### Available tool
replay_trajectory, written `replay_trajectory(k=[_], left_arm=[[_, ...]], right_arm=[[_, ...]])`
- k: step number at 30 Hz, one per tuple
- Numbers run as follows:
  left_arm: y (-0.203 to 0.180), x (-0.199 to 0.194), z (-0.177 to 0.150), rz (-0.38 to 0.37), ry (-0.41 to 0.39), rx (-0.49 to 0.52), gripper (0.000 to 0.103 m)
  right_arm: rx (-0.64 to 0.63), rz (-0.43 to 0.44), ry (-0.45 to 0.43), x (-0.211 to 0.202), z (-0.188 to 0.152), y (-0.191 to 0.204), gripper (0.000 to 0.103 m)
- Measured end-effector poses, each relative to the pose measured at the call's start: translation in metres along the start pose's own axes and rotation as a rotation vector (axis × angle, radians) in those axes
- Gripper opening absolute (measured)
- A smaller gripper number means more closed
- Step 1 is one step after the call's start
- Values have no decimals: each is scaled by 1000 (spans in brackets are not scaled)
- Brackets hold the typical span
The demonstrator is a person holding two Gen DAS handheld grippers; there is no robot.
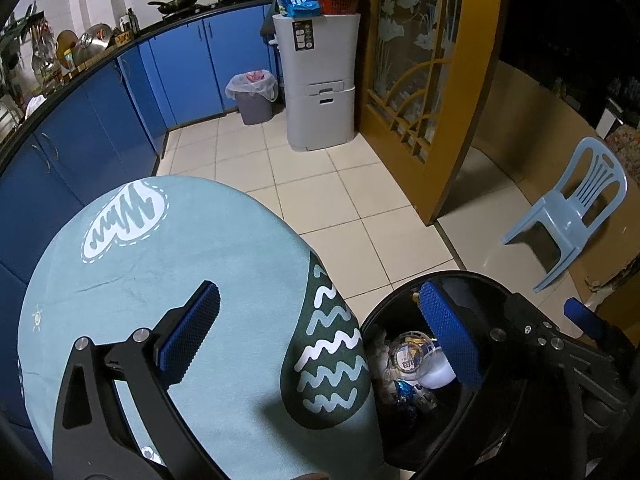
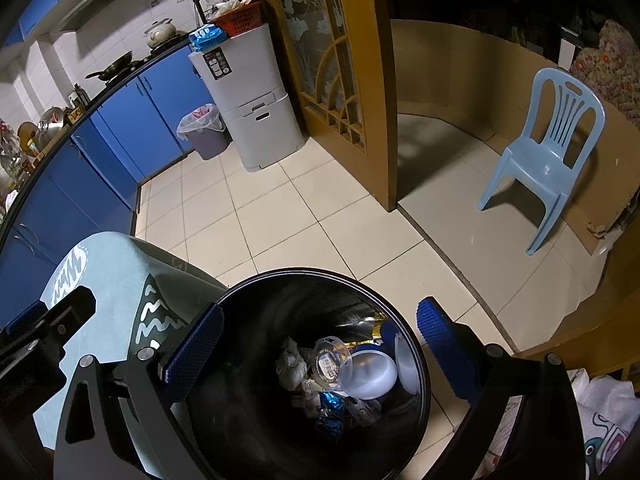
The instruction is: Collect trash
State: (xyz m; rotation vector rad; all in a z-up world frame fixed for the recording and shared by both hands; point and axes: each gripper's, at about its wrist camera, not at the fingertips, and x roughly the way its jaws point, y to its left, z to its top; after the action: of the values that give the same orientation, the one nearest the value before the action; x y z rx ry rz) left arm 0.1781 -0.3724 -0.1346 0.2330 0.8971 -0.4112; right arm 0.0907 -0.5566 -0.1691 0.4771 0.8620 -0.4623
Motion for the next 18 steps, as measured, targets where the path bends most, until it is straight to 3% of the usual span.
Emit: replay_trajectory(k=[18], left_arm=[[1,1,-2,-12,35,9,99]], right_arm=[[-6,-2,-1,-2,2,3,95]])
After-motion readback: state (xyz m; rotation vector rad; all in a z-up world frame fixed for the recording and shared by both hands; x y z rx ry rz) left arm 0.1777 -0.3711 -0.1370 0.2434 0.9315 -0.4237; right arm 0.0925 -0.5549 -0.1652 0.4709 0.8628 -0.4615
